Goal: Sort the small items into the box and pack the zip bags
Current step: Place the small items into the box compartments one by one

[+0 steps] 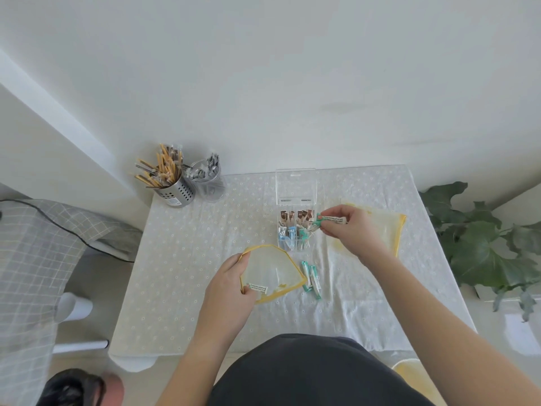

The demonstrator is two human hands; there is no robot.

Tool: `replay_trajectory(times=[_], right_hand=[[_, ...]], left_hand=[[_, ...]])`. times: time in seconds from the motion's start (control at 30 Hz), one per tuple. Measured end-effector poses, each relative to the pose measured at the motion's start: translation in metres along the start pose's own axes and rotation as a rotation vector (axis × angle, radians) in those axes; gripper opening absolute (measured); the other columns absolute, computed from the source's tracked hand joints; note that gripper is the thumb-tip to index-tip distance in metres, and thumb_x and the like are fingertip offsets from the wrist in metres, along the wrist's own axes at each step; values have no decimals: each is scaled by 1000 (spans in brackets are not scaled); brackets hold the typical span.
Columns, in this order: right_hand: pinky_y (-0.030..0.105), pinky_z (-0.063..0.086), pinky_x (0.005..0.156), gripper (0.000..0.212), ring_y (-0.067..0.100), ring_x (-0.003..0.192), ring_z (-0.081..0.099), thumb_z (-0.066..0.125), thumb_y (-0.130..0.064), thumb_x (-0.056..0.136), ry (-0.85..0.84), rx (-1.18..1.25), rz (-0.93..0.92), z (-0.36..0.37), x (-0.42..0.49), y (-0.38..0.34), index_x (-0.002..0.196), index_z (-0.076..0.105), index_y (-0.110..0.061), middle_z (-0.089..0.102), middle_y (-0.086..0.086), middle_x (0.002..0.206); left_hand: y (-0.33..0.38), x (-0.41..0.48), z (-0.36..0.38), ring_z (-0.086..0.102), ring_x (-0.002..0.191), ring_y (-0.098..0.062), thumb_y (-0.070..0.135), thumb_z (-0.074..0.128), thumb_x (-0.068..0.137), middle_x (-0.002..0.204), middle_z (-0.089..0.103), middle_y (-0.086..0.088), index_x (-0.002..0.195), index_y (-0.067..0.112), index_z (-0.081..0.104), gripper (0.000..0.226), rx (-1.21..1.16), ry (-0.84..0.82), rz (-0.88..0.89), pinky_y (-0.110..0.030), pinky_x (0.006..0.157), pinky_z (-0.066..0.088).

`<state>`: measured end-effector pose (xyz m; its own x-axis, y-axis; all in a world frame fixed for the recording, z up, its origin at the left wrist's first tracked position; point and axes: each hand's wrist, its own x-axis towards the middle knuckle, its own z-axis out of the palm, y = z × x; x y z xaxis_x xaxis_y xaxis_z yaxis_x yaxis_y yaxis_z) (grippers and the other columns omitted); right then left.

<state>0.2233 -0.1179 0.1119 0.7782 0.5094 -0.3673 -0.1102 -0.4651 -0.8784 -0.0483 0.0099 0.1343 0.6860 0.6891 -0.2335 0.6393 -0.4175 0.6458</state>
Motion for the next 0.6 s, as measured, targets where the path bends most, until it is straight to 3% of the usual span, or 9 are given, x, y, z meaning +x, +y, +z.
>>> replay_trajectory(times=[0.1, 0.17, 0.23, 0.3, 0.43, 0.5, 0.6], right_hand=[[48, 61, 67, 12, 30, 72, 75, 77, -19, 82, -3, -119, -11, 15, 22, 9, 90, 76, -27, 75, -10, 84], [28, 52, 48, 12, 9, 56, 69, 75, -15, 86, -33, -196, -28, 25, 34, 15, 96, 75, -22, 75, -7, 93], [15, 40, 48, 14, -2, 55, 59, 74, -12, 87, -58, -275, -45, 36, 45, 22, 100, 74, -17, 73, -4, 102], [17, 39, 51, 11, 5, 64, 57, 73, -11, 87, -86, -350, -42, 46, 53, 26, 97, 73, -16, 71, -2, 104], [19, 40, 47, 10, 6, 56, 52, 67, -9, 87, -151, -498, -8, 59, 68, 31, 90, 70, -18, 66, -2, 110], [19, 42, 46, 12, 9, 58, 59, 65, -11, 90, -204, -614, -32, 63, 74, 30, 94, 74, -17, 69, 3, 117], [18, 38, 42, 22, 10, 51, 55, 61, -12, 95, -315, -811, -70, 67, 81, 24, 107, 78, -17, 72, 5, 121]], left_hand=[[0, 0, -1, 54, 125, -7, 0, 59, 89, 150, 45, 23, 156, 28, 46, 74, -2, 7, -40, -31, 110, 48], [-1, 1, -1, 53, 128, -8, 1, 59, 90, 152, 44, 22, 156, 28, 46, 73, 4, 2, -57, -32, 111, 47], [-4, 1, 0, 60, 121, -16, 1, 59, 89, 152, 45, 22, 157, 29, 46, 74, 7, -8, -73, -34, 109, 49], [-6, 2, 1, 64, 114, -23, 1, 59, 88, 151, 44, 24, 156, 29, 47, 75, 10, -16, -86, -35, 108, 50], [-7, 3, 2, 65, 114, -25, 1, 59, 88, 151, 44, 25, 156, 30, 47, 75, 0, -15, -100, -37, 109, 50], [-8, 3, 2, 64, 117, -25, 2, 59, 88, 151, 43, 26, 156, 31, 46, 75, -6, -15, -112, -37, 110, 49], [-6, 5, 2, 63, 118, -23, 1, 59, 88, 147, 43, 29, 156, 32, 47, 76, -18, -18, -106, -37, 110, 49]])
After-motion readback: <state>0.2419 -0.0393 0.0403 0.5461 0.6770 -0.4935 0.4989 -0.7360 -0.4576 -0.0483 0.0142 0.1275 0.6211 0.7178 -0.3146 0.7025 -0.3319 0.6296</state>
